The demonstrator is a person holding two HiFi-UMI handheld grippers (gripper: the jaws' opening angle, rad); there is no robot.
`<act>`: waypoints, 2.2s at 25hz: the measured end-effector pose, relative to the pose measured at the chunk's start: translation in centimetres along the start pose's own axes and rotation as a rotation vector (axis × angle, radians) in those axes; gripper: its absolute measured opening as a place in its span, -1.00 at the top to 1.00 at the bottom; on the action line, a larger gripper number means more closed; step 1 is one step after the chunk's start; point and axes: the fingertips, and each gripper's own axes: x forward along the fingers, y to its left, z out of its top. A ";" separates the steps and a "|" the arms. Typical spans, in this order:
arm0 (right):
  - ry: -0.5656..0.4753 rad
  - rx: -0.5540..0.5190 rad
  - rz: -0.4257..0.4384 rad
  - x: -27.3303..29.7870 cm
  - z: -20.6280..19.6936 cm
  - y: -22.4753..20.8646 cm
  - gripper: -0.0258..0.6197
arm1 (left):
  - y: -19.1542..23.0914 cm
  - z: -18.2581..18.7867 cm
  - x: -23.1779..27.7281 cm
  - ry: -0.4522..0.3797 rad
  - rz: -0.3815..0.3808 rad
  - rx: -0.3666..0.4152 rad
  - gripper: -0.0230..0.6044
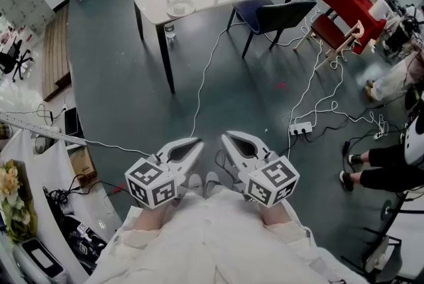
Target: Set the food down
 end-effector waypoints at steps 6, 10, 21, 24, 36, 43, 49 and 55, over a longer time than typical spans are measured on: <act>0.020 -0.021 0.026 0.5 -0.5 0.9 0.92 | 0.2 -0.1 -0.5 -0.011 0.007 -0.024 0.82; 0.031 -0.034 0.033 0.3 -0.8 1.0 0.92 | 0.0 -0.3 -0.6 -0.019 0.007 -0.057 0.82; -0.012 0.022 -0.026 0.4 -0.7 0.6 0.92 | -0.1 -1.7 -1.1 0.031 -0.027 -0.066 0.82; 0.001 0.025 -0.037 1.4 -0.9 0.8 0.92 | 0.4 -1.1 -1.9 0.012 -0.048 -0.090 0.82; 0.057 0.060 -0.030 4.5 -3.0 1.9 0.92 | 3.9 -0.7 -3.0 0.004 -0.038 -0.096 0.84; 0.051 0.055 -0.025 8.2 -1.9 -0.4 0.92 | 7.8 1.0 -1.5 -0.004 -0.025 -0.116 0.84; 0.054 0.081 -0.028 12.1 -0.1 -4.9 0.92 | 12.1 3.3 1.9 0.014 -0.012 -0.127 0.84; 0.052 0.080 -0.001 16.9 3.8 -10.4 0.92 | 17.5 8.1 7.1 -0.005 0.012 -0.138 0.84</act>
